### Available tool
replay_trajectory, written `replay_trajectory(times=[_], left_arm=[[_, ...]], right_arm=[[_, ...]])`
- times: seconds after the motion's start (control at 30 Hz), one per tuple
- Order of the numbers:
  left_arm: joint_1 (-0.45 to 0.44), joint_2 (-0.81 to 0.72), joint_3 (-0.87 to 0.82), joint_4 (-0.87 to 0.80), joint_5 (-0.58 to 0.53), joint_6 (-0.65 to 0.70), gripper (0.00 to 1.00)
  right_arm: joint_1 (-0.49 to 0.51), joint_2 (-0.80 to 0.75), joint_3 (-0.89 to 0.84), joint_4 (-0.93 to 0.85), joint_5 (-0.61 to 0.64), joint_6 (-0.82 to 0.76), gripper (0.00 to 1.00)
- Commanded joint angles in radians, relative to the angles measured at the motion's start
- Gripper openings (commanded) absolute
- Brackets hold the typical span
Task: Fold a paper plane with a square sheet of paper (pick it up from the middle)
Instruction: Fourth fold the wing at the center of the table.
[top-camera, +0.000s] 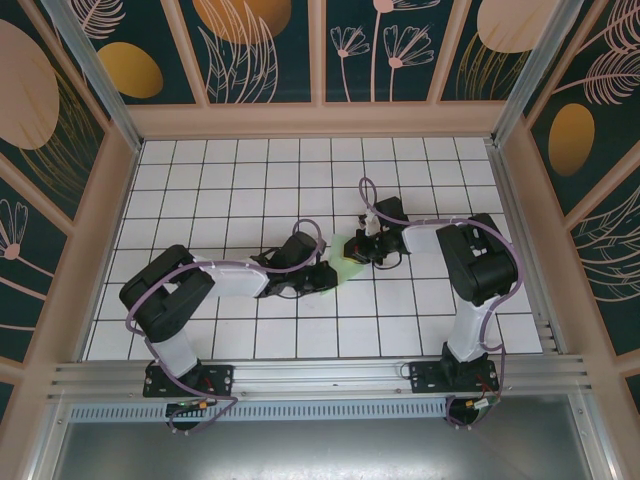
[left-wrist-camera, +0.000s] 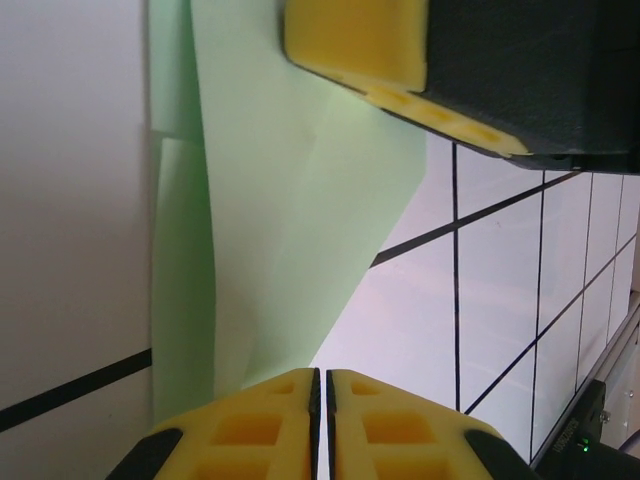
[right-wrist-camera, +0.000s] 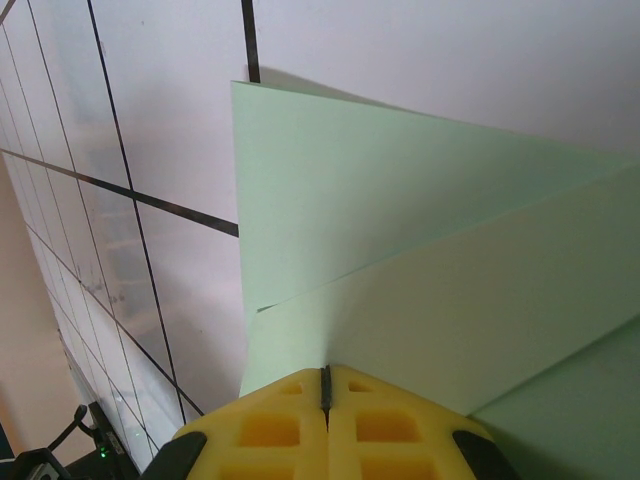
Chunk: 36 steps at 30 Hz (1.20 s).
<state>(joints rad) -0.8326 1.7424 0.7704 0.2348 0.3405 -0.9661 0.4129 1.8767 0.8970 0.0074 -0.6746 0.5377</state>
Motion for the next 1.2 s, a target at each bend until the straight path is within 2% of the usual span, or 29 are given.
replay_trajectory(times=[0.0,0.57,0.87,1.03,1.17], left_arm=[[-0.007,0.017,-0.022,-0.015,0.002,-0.026,0.15],[-0.006,0.02,-0.069,-0.029,-0.023,-0.045,0.14],[-0.006,-0.023,-0.18,0.012,-0.007,-0.061,0.11],[-0.006,-0.14,-0.142,0.092,0.014,0.003,0.06],[-0.006,-0.161,-0.074,0.108,-0.009,0.034,0.05]], right_arm=[[-0.001,0.077,-0.027,-0.089,0.143,-0.007,0.01],[-0.002,0.079,-0.024,-0.101,0.152,-0.011,0.01],[-0.002,0.077,-0.026,-0.107,0.156,-0.013,0.01],[-0.001,0.074,-0.026,-0.108,0.155,-0.015,0.01],[-0.002,0.073,-0.025,-0.106,0.153,-0.014,0.01]])
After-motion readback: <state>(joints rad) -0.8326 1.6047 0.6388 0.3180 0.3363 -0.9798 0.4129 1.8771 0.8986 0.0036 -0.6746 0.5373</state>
